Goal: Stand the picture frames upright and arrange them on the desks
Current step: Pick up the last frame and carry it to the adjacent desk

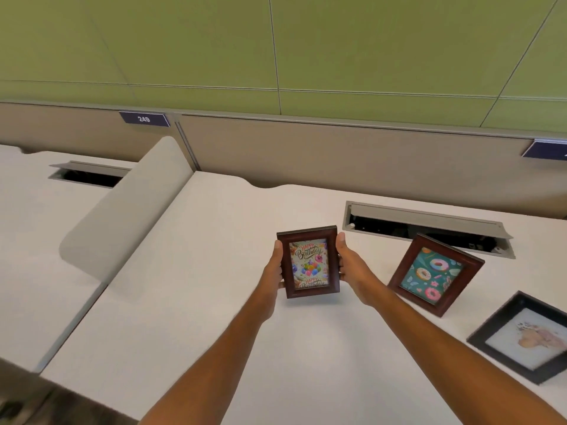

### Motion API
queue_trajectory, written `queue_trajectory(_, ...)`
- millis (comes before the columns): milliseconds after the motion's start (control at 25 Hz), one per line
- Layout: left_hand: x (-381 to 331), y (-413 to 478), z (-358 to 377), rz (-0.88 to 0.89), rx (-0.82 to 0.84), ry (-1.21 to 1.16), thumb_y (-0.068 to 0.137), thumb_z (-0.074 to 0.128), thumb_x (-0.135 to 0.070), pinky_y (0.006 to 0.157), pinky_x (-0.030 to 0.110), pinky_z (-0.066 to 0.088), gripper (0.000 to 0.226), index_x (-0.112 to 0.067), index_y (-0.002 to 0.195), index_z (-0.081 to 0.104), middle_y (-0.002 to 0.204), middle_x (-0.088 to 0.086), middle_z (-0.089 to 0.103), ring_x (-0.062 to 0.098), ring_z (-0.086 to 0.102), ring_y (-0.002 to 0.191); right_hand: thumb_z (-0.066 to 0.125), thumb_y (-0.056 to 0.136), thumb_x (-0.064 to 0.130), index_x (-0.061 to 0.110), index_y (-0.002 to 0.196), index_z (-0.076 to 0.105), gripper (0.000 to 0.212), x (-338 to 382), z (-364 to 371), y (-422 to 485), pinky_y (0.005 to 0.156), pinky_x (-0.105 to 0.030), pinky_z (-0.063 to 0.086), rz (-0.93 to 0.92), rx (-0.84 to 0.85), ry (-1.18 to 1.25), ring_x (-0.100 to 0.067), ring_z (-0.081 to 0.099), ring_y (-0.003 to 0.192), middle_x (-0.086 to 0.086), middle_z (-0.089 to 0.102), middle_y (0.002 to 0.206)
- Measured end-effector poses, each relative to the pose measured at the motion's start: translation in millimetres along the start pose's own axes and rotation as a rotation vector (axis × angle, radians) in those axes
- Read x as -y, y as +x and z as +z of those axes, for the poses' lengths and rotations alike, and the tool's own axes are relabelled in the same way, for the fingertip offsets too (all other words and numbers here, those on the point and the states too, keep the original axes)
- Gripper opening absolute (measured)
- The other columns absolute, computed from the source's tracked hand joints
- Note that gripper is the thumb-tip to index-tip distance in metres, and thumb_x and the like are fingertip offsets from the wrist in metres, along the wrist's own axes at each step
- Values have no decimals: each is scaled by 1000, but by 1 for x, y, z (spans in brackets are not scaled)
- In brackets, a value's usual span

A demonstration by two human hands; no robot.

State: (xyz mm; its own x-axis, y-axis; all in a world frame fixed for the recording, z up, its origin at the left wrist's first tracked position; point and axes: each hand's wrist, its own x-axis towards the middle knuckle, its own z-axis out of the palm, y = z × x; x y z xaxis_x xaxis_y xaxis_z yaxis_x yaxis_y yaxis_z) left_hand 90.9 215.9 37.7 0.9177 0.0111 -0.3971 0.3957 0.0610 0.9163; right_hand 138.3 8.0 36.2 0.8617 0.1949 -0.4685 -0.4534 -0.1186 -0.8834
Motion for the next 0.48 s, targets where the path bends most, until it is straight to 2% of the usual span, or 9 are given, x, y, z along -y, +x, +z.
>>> queue_trajectory(80,-11,12,-20,15,-14,-10,88,26,-96,114,51,53,69,-61,120,76,126,-17,81,7,78,117,27,86,89,51,111,69,62,16,17,19,106,-42,51,-7,18,-8,-5,72,103,24,76,104)
queue_trajectory(200,-27,33,-53,28,-64,-34,86,28,-97,115,53,53,73,-58,125,75,130,-15,81,11,77,120,26,86,89,51,111,70,63,42,46,52,99,-38,51,-18,50,-32,-5,74,101,27,79,97)
queue_trajectory(280,-35,47,-75,30,-100,-50,84,30,-98,116,53,53,79,-53,132,73,131,-16,80,13,77,122,26,86,88,50,112,70,64,58,66,75,96,-36,52,-25,67,-43,-5,74,100,26,79,100)
queue_trajectory(480,-57,96,-143,46,-200,-82,80,32,-99,113,49,53,91,-43,140,70,132,-13,80,14,77,122,24,96,83,38,110,77,71,95,125,151,90,-33,57,-12,85,-41,-13,78,104,9,83,110)
